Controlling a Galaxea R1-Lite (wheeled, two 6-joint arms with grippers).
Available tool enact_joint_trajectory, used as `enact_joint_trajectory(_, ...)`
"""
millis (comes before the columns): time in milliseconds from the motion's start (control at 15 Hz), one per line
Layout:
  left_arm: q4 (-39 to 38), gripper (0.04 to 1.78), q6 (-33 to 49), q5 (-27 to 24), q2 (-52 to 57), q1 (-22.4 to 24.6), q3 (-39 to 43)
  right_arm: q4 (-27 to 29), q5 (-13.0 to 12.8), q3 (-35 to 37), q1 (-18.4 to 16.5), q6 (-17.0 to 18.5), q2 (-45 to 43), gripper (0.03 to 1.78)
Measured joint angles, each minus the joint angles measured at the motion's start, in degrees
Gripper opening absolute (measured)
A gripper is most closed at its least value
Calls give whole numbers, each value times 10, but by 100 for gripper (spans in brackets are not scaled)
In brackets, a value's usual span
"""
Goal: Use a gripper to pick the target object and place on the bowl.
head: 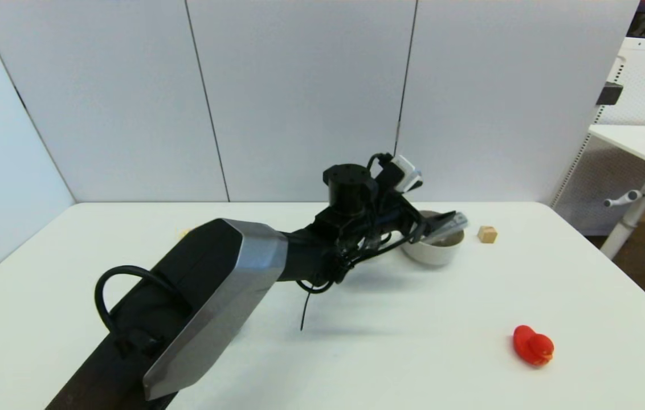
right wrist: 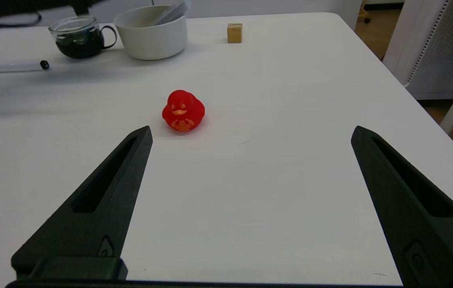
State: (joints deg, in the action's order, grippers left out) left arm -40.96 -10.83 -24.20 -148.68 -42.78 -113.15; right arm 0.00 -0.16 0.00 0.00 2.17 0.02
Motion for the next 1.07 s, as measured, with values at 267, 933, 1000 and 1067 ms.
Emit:
enact_joint_trajectory(267,85,154,-36,0,100,13,9,0,0,0,0,0,0,172)
enact_joint_trajectory(933,468,166,-132,140,603,82,363,0,0,0,0,0,0,172)
enact_joint_trajectory(1000,482,167,-133,168,668,91,422,0,0,0,0,0,0,172)
enact_joint_trajectory(1067,489,167,-134,191,732,104,478,0,0,0,0,0,0,172)
